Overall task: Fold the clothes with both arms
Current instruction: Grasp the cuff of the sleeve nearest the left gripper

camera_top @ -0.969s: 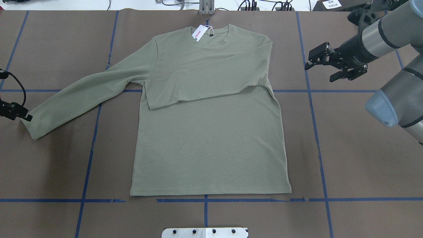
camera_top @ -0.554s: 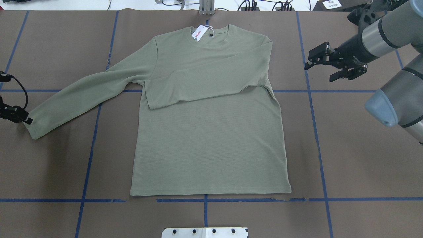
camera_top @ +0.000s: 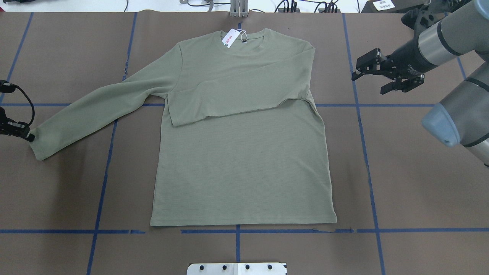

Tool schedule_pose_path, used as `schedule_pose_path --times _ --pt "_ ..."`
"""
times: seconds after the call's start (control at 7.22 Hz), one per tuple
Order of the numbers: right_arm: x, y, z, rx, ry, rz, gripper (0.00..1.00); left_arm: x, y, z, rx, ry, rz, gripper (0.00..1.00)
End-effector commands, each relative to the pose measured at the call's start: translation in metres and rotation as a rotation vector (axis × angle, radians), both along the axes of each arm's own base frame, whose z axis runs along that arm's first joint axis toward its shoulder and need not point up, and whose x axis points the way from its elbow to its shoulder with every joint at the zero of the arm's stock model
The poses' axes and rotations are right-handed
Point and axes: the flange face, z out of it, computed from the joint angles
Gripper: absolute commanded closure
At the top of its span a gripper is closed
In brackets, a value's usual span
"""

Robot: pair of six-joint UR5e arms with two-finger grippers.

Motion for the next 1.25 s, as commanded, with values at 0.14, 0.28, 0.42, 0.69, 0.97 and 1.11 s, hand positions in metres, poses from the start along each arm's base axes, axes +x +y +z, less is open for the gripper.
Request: schedule_pose_path --times 0.14,0.28,0.42,0.69,0.97,1.11 --pt "0.026 -0.001 0.007 -0.009 0.002 0.034 0.0 0.004 0.006 -0.128 0.045 0.19 0.005 1.0" --pt "0.039 -0.002 0.018 -0.016 0.013 0.051 0.0 0.012 -0.007 -0.196 0.021 0.247 -0.056 1.0" --pt "0.061 -0.002 0.04 0.027 0.044 0.039 0.0 0.03 -0.03 -0.275 -0.04 0.311 -0.134 1.0" --pt "0.115 0.003 0.095 0.159 0.133 -0.015 0.0 0.145 -0.024 -0.411 -0.098 0.38 -0.243 1.0" --pt "0.128 0.004 0.103 0.176 0.145 -0.016 0.0 0.248 -0.034 -0.515 -0.141 0.434 -0.337 1.0" --pt "0.135 0.005 0.103 0.174 0.142 -0.006 0.0 0.303 -0.057 -0.578 -0.187 0.444 -0.393 1.0"
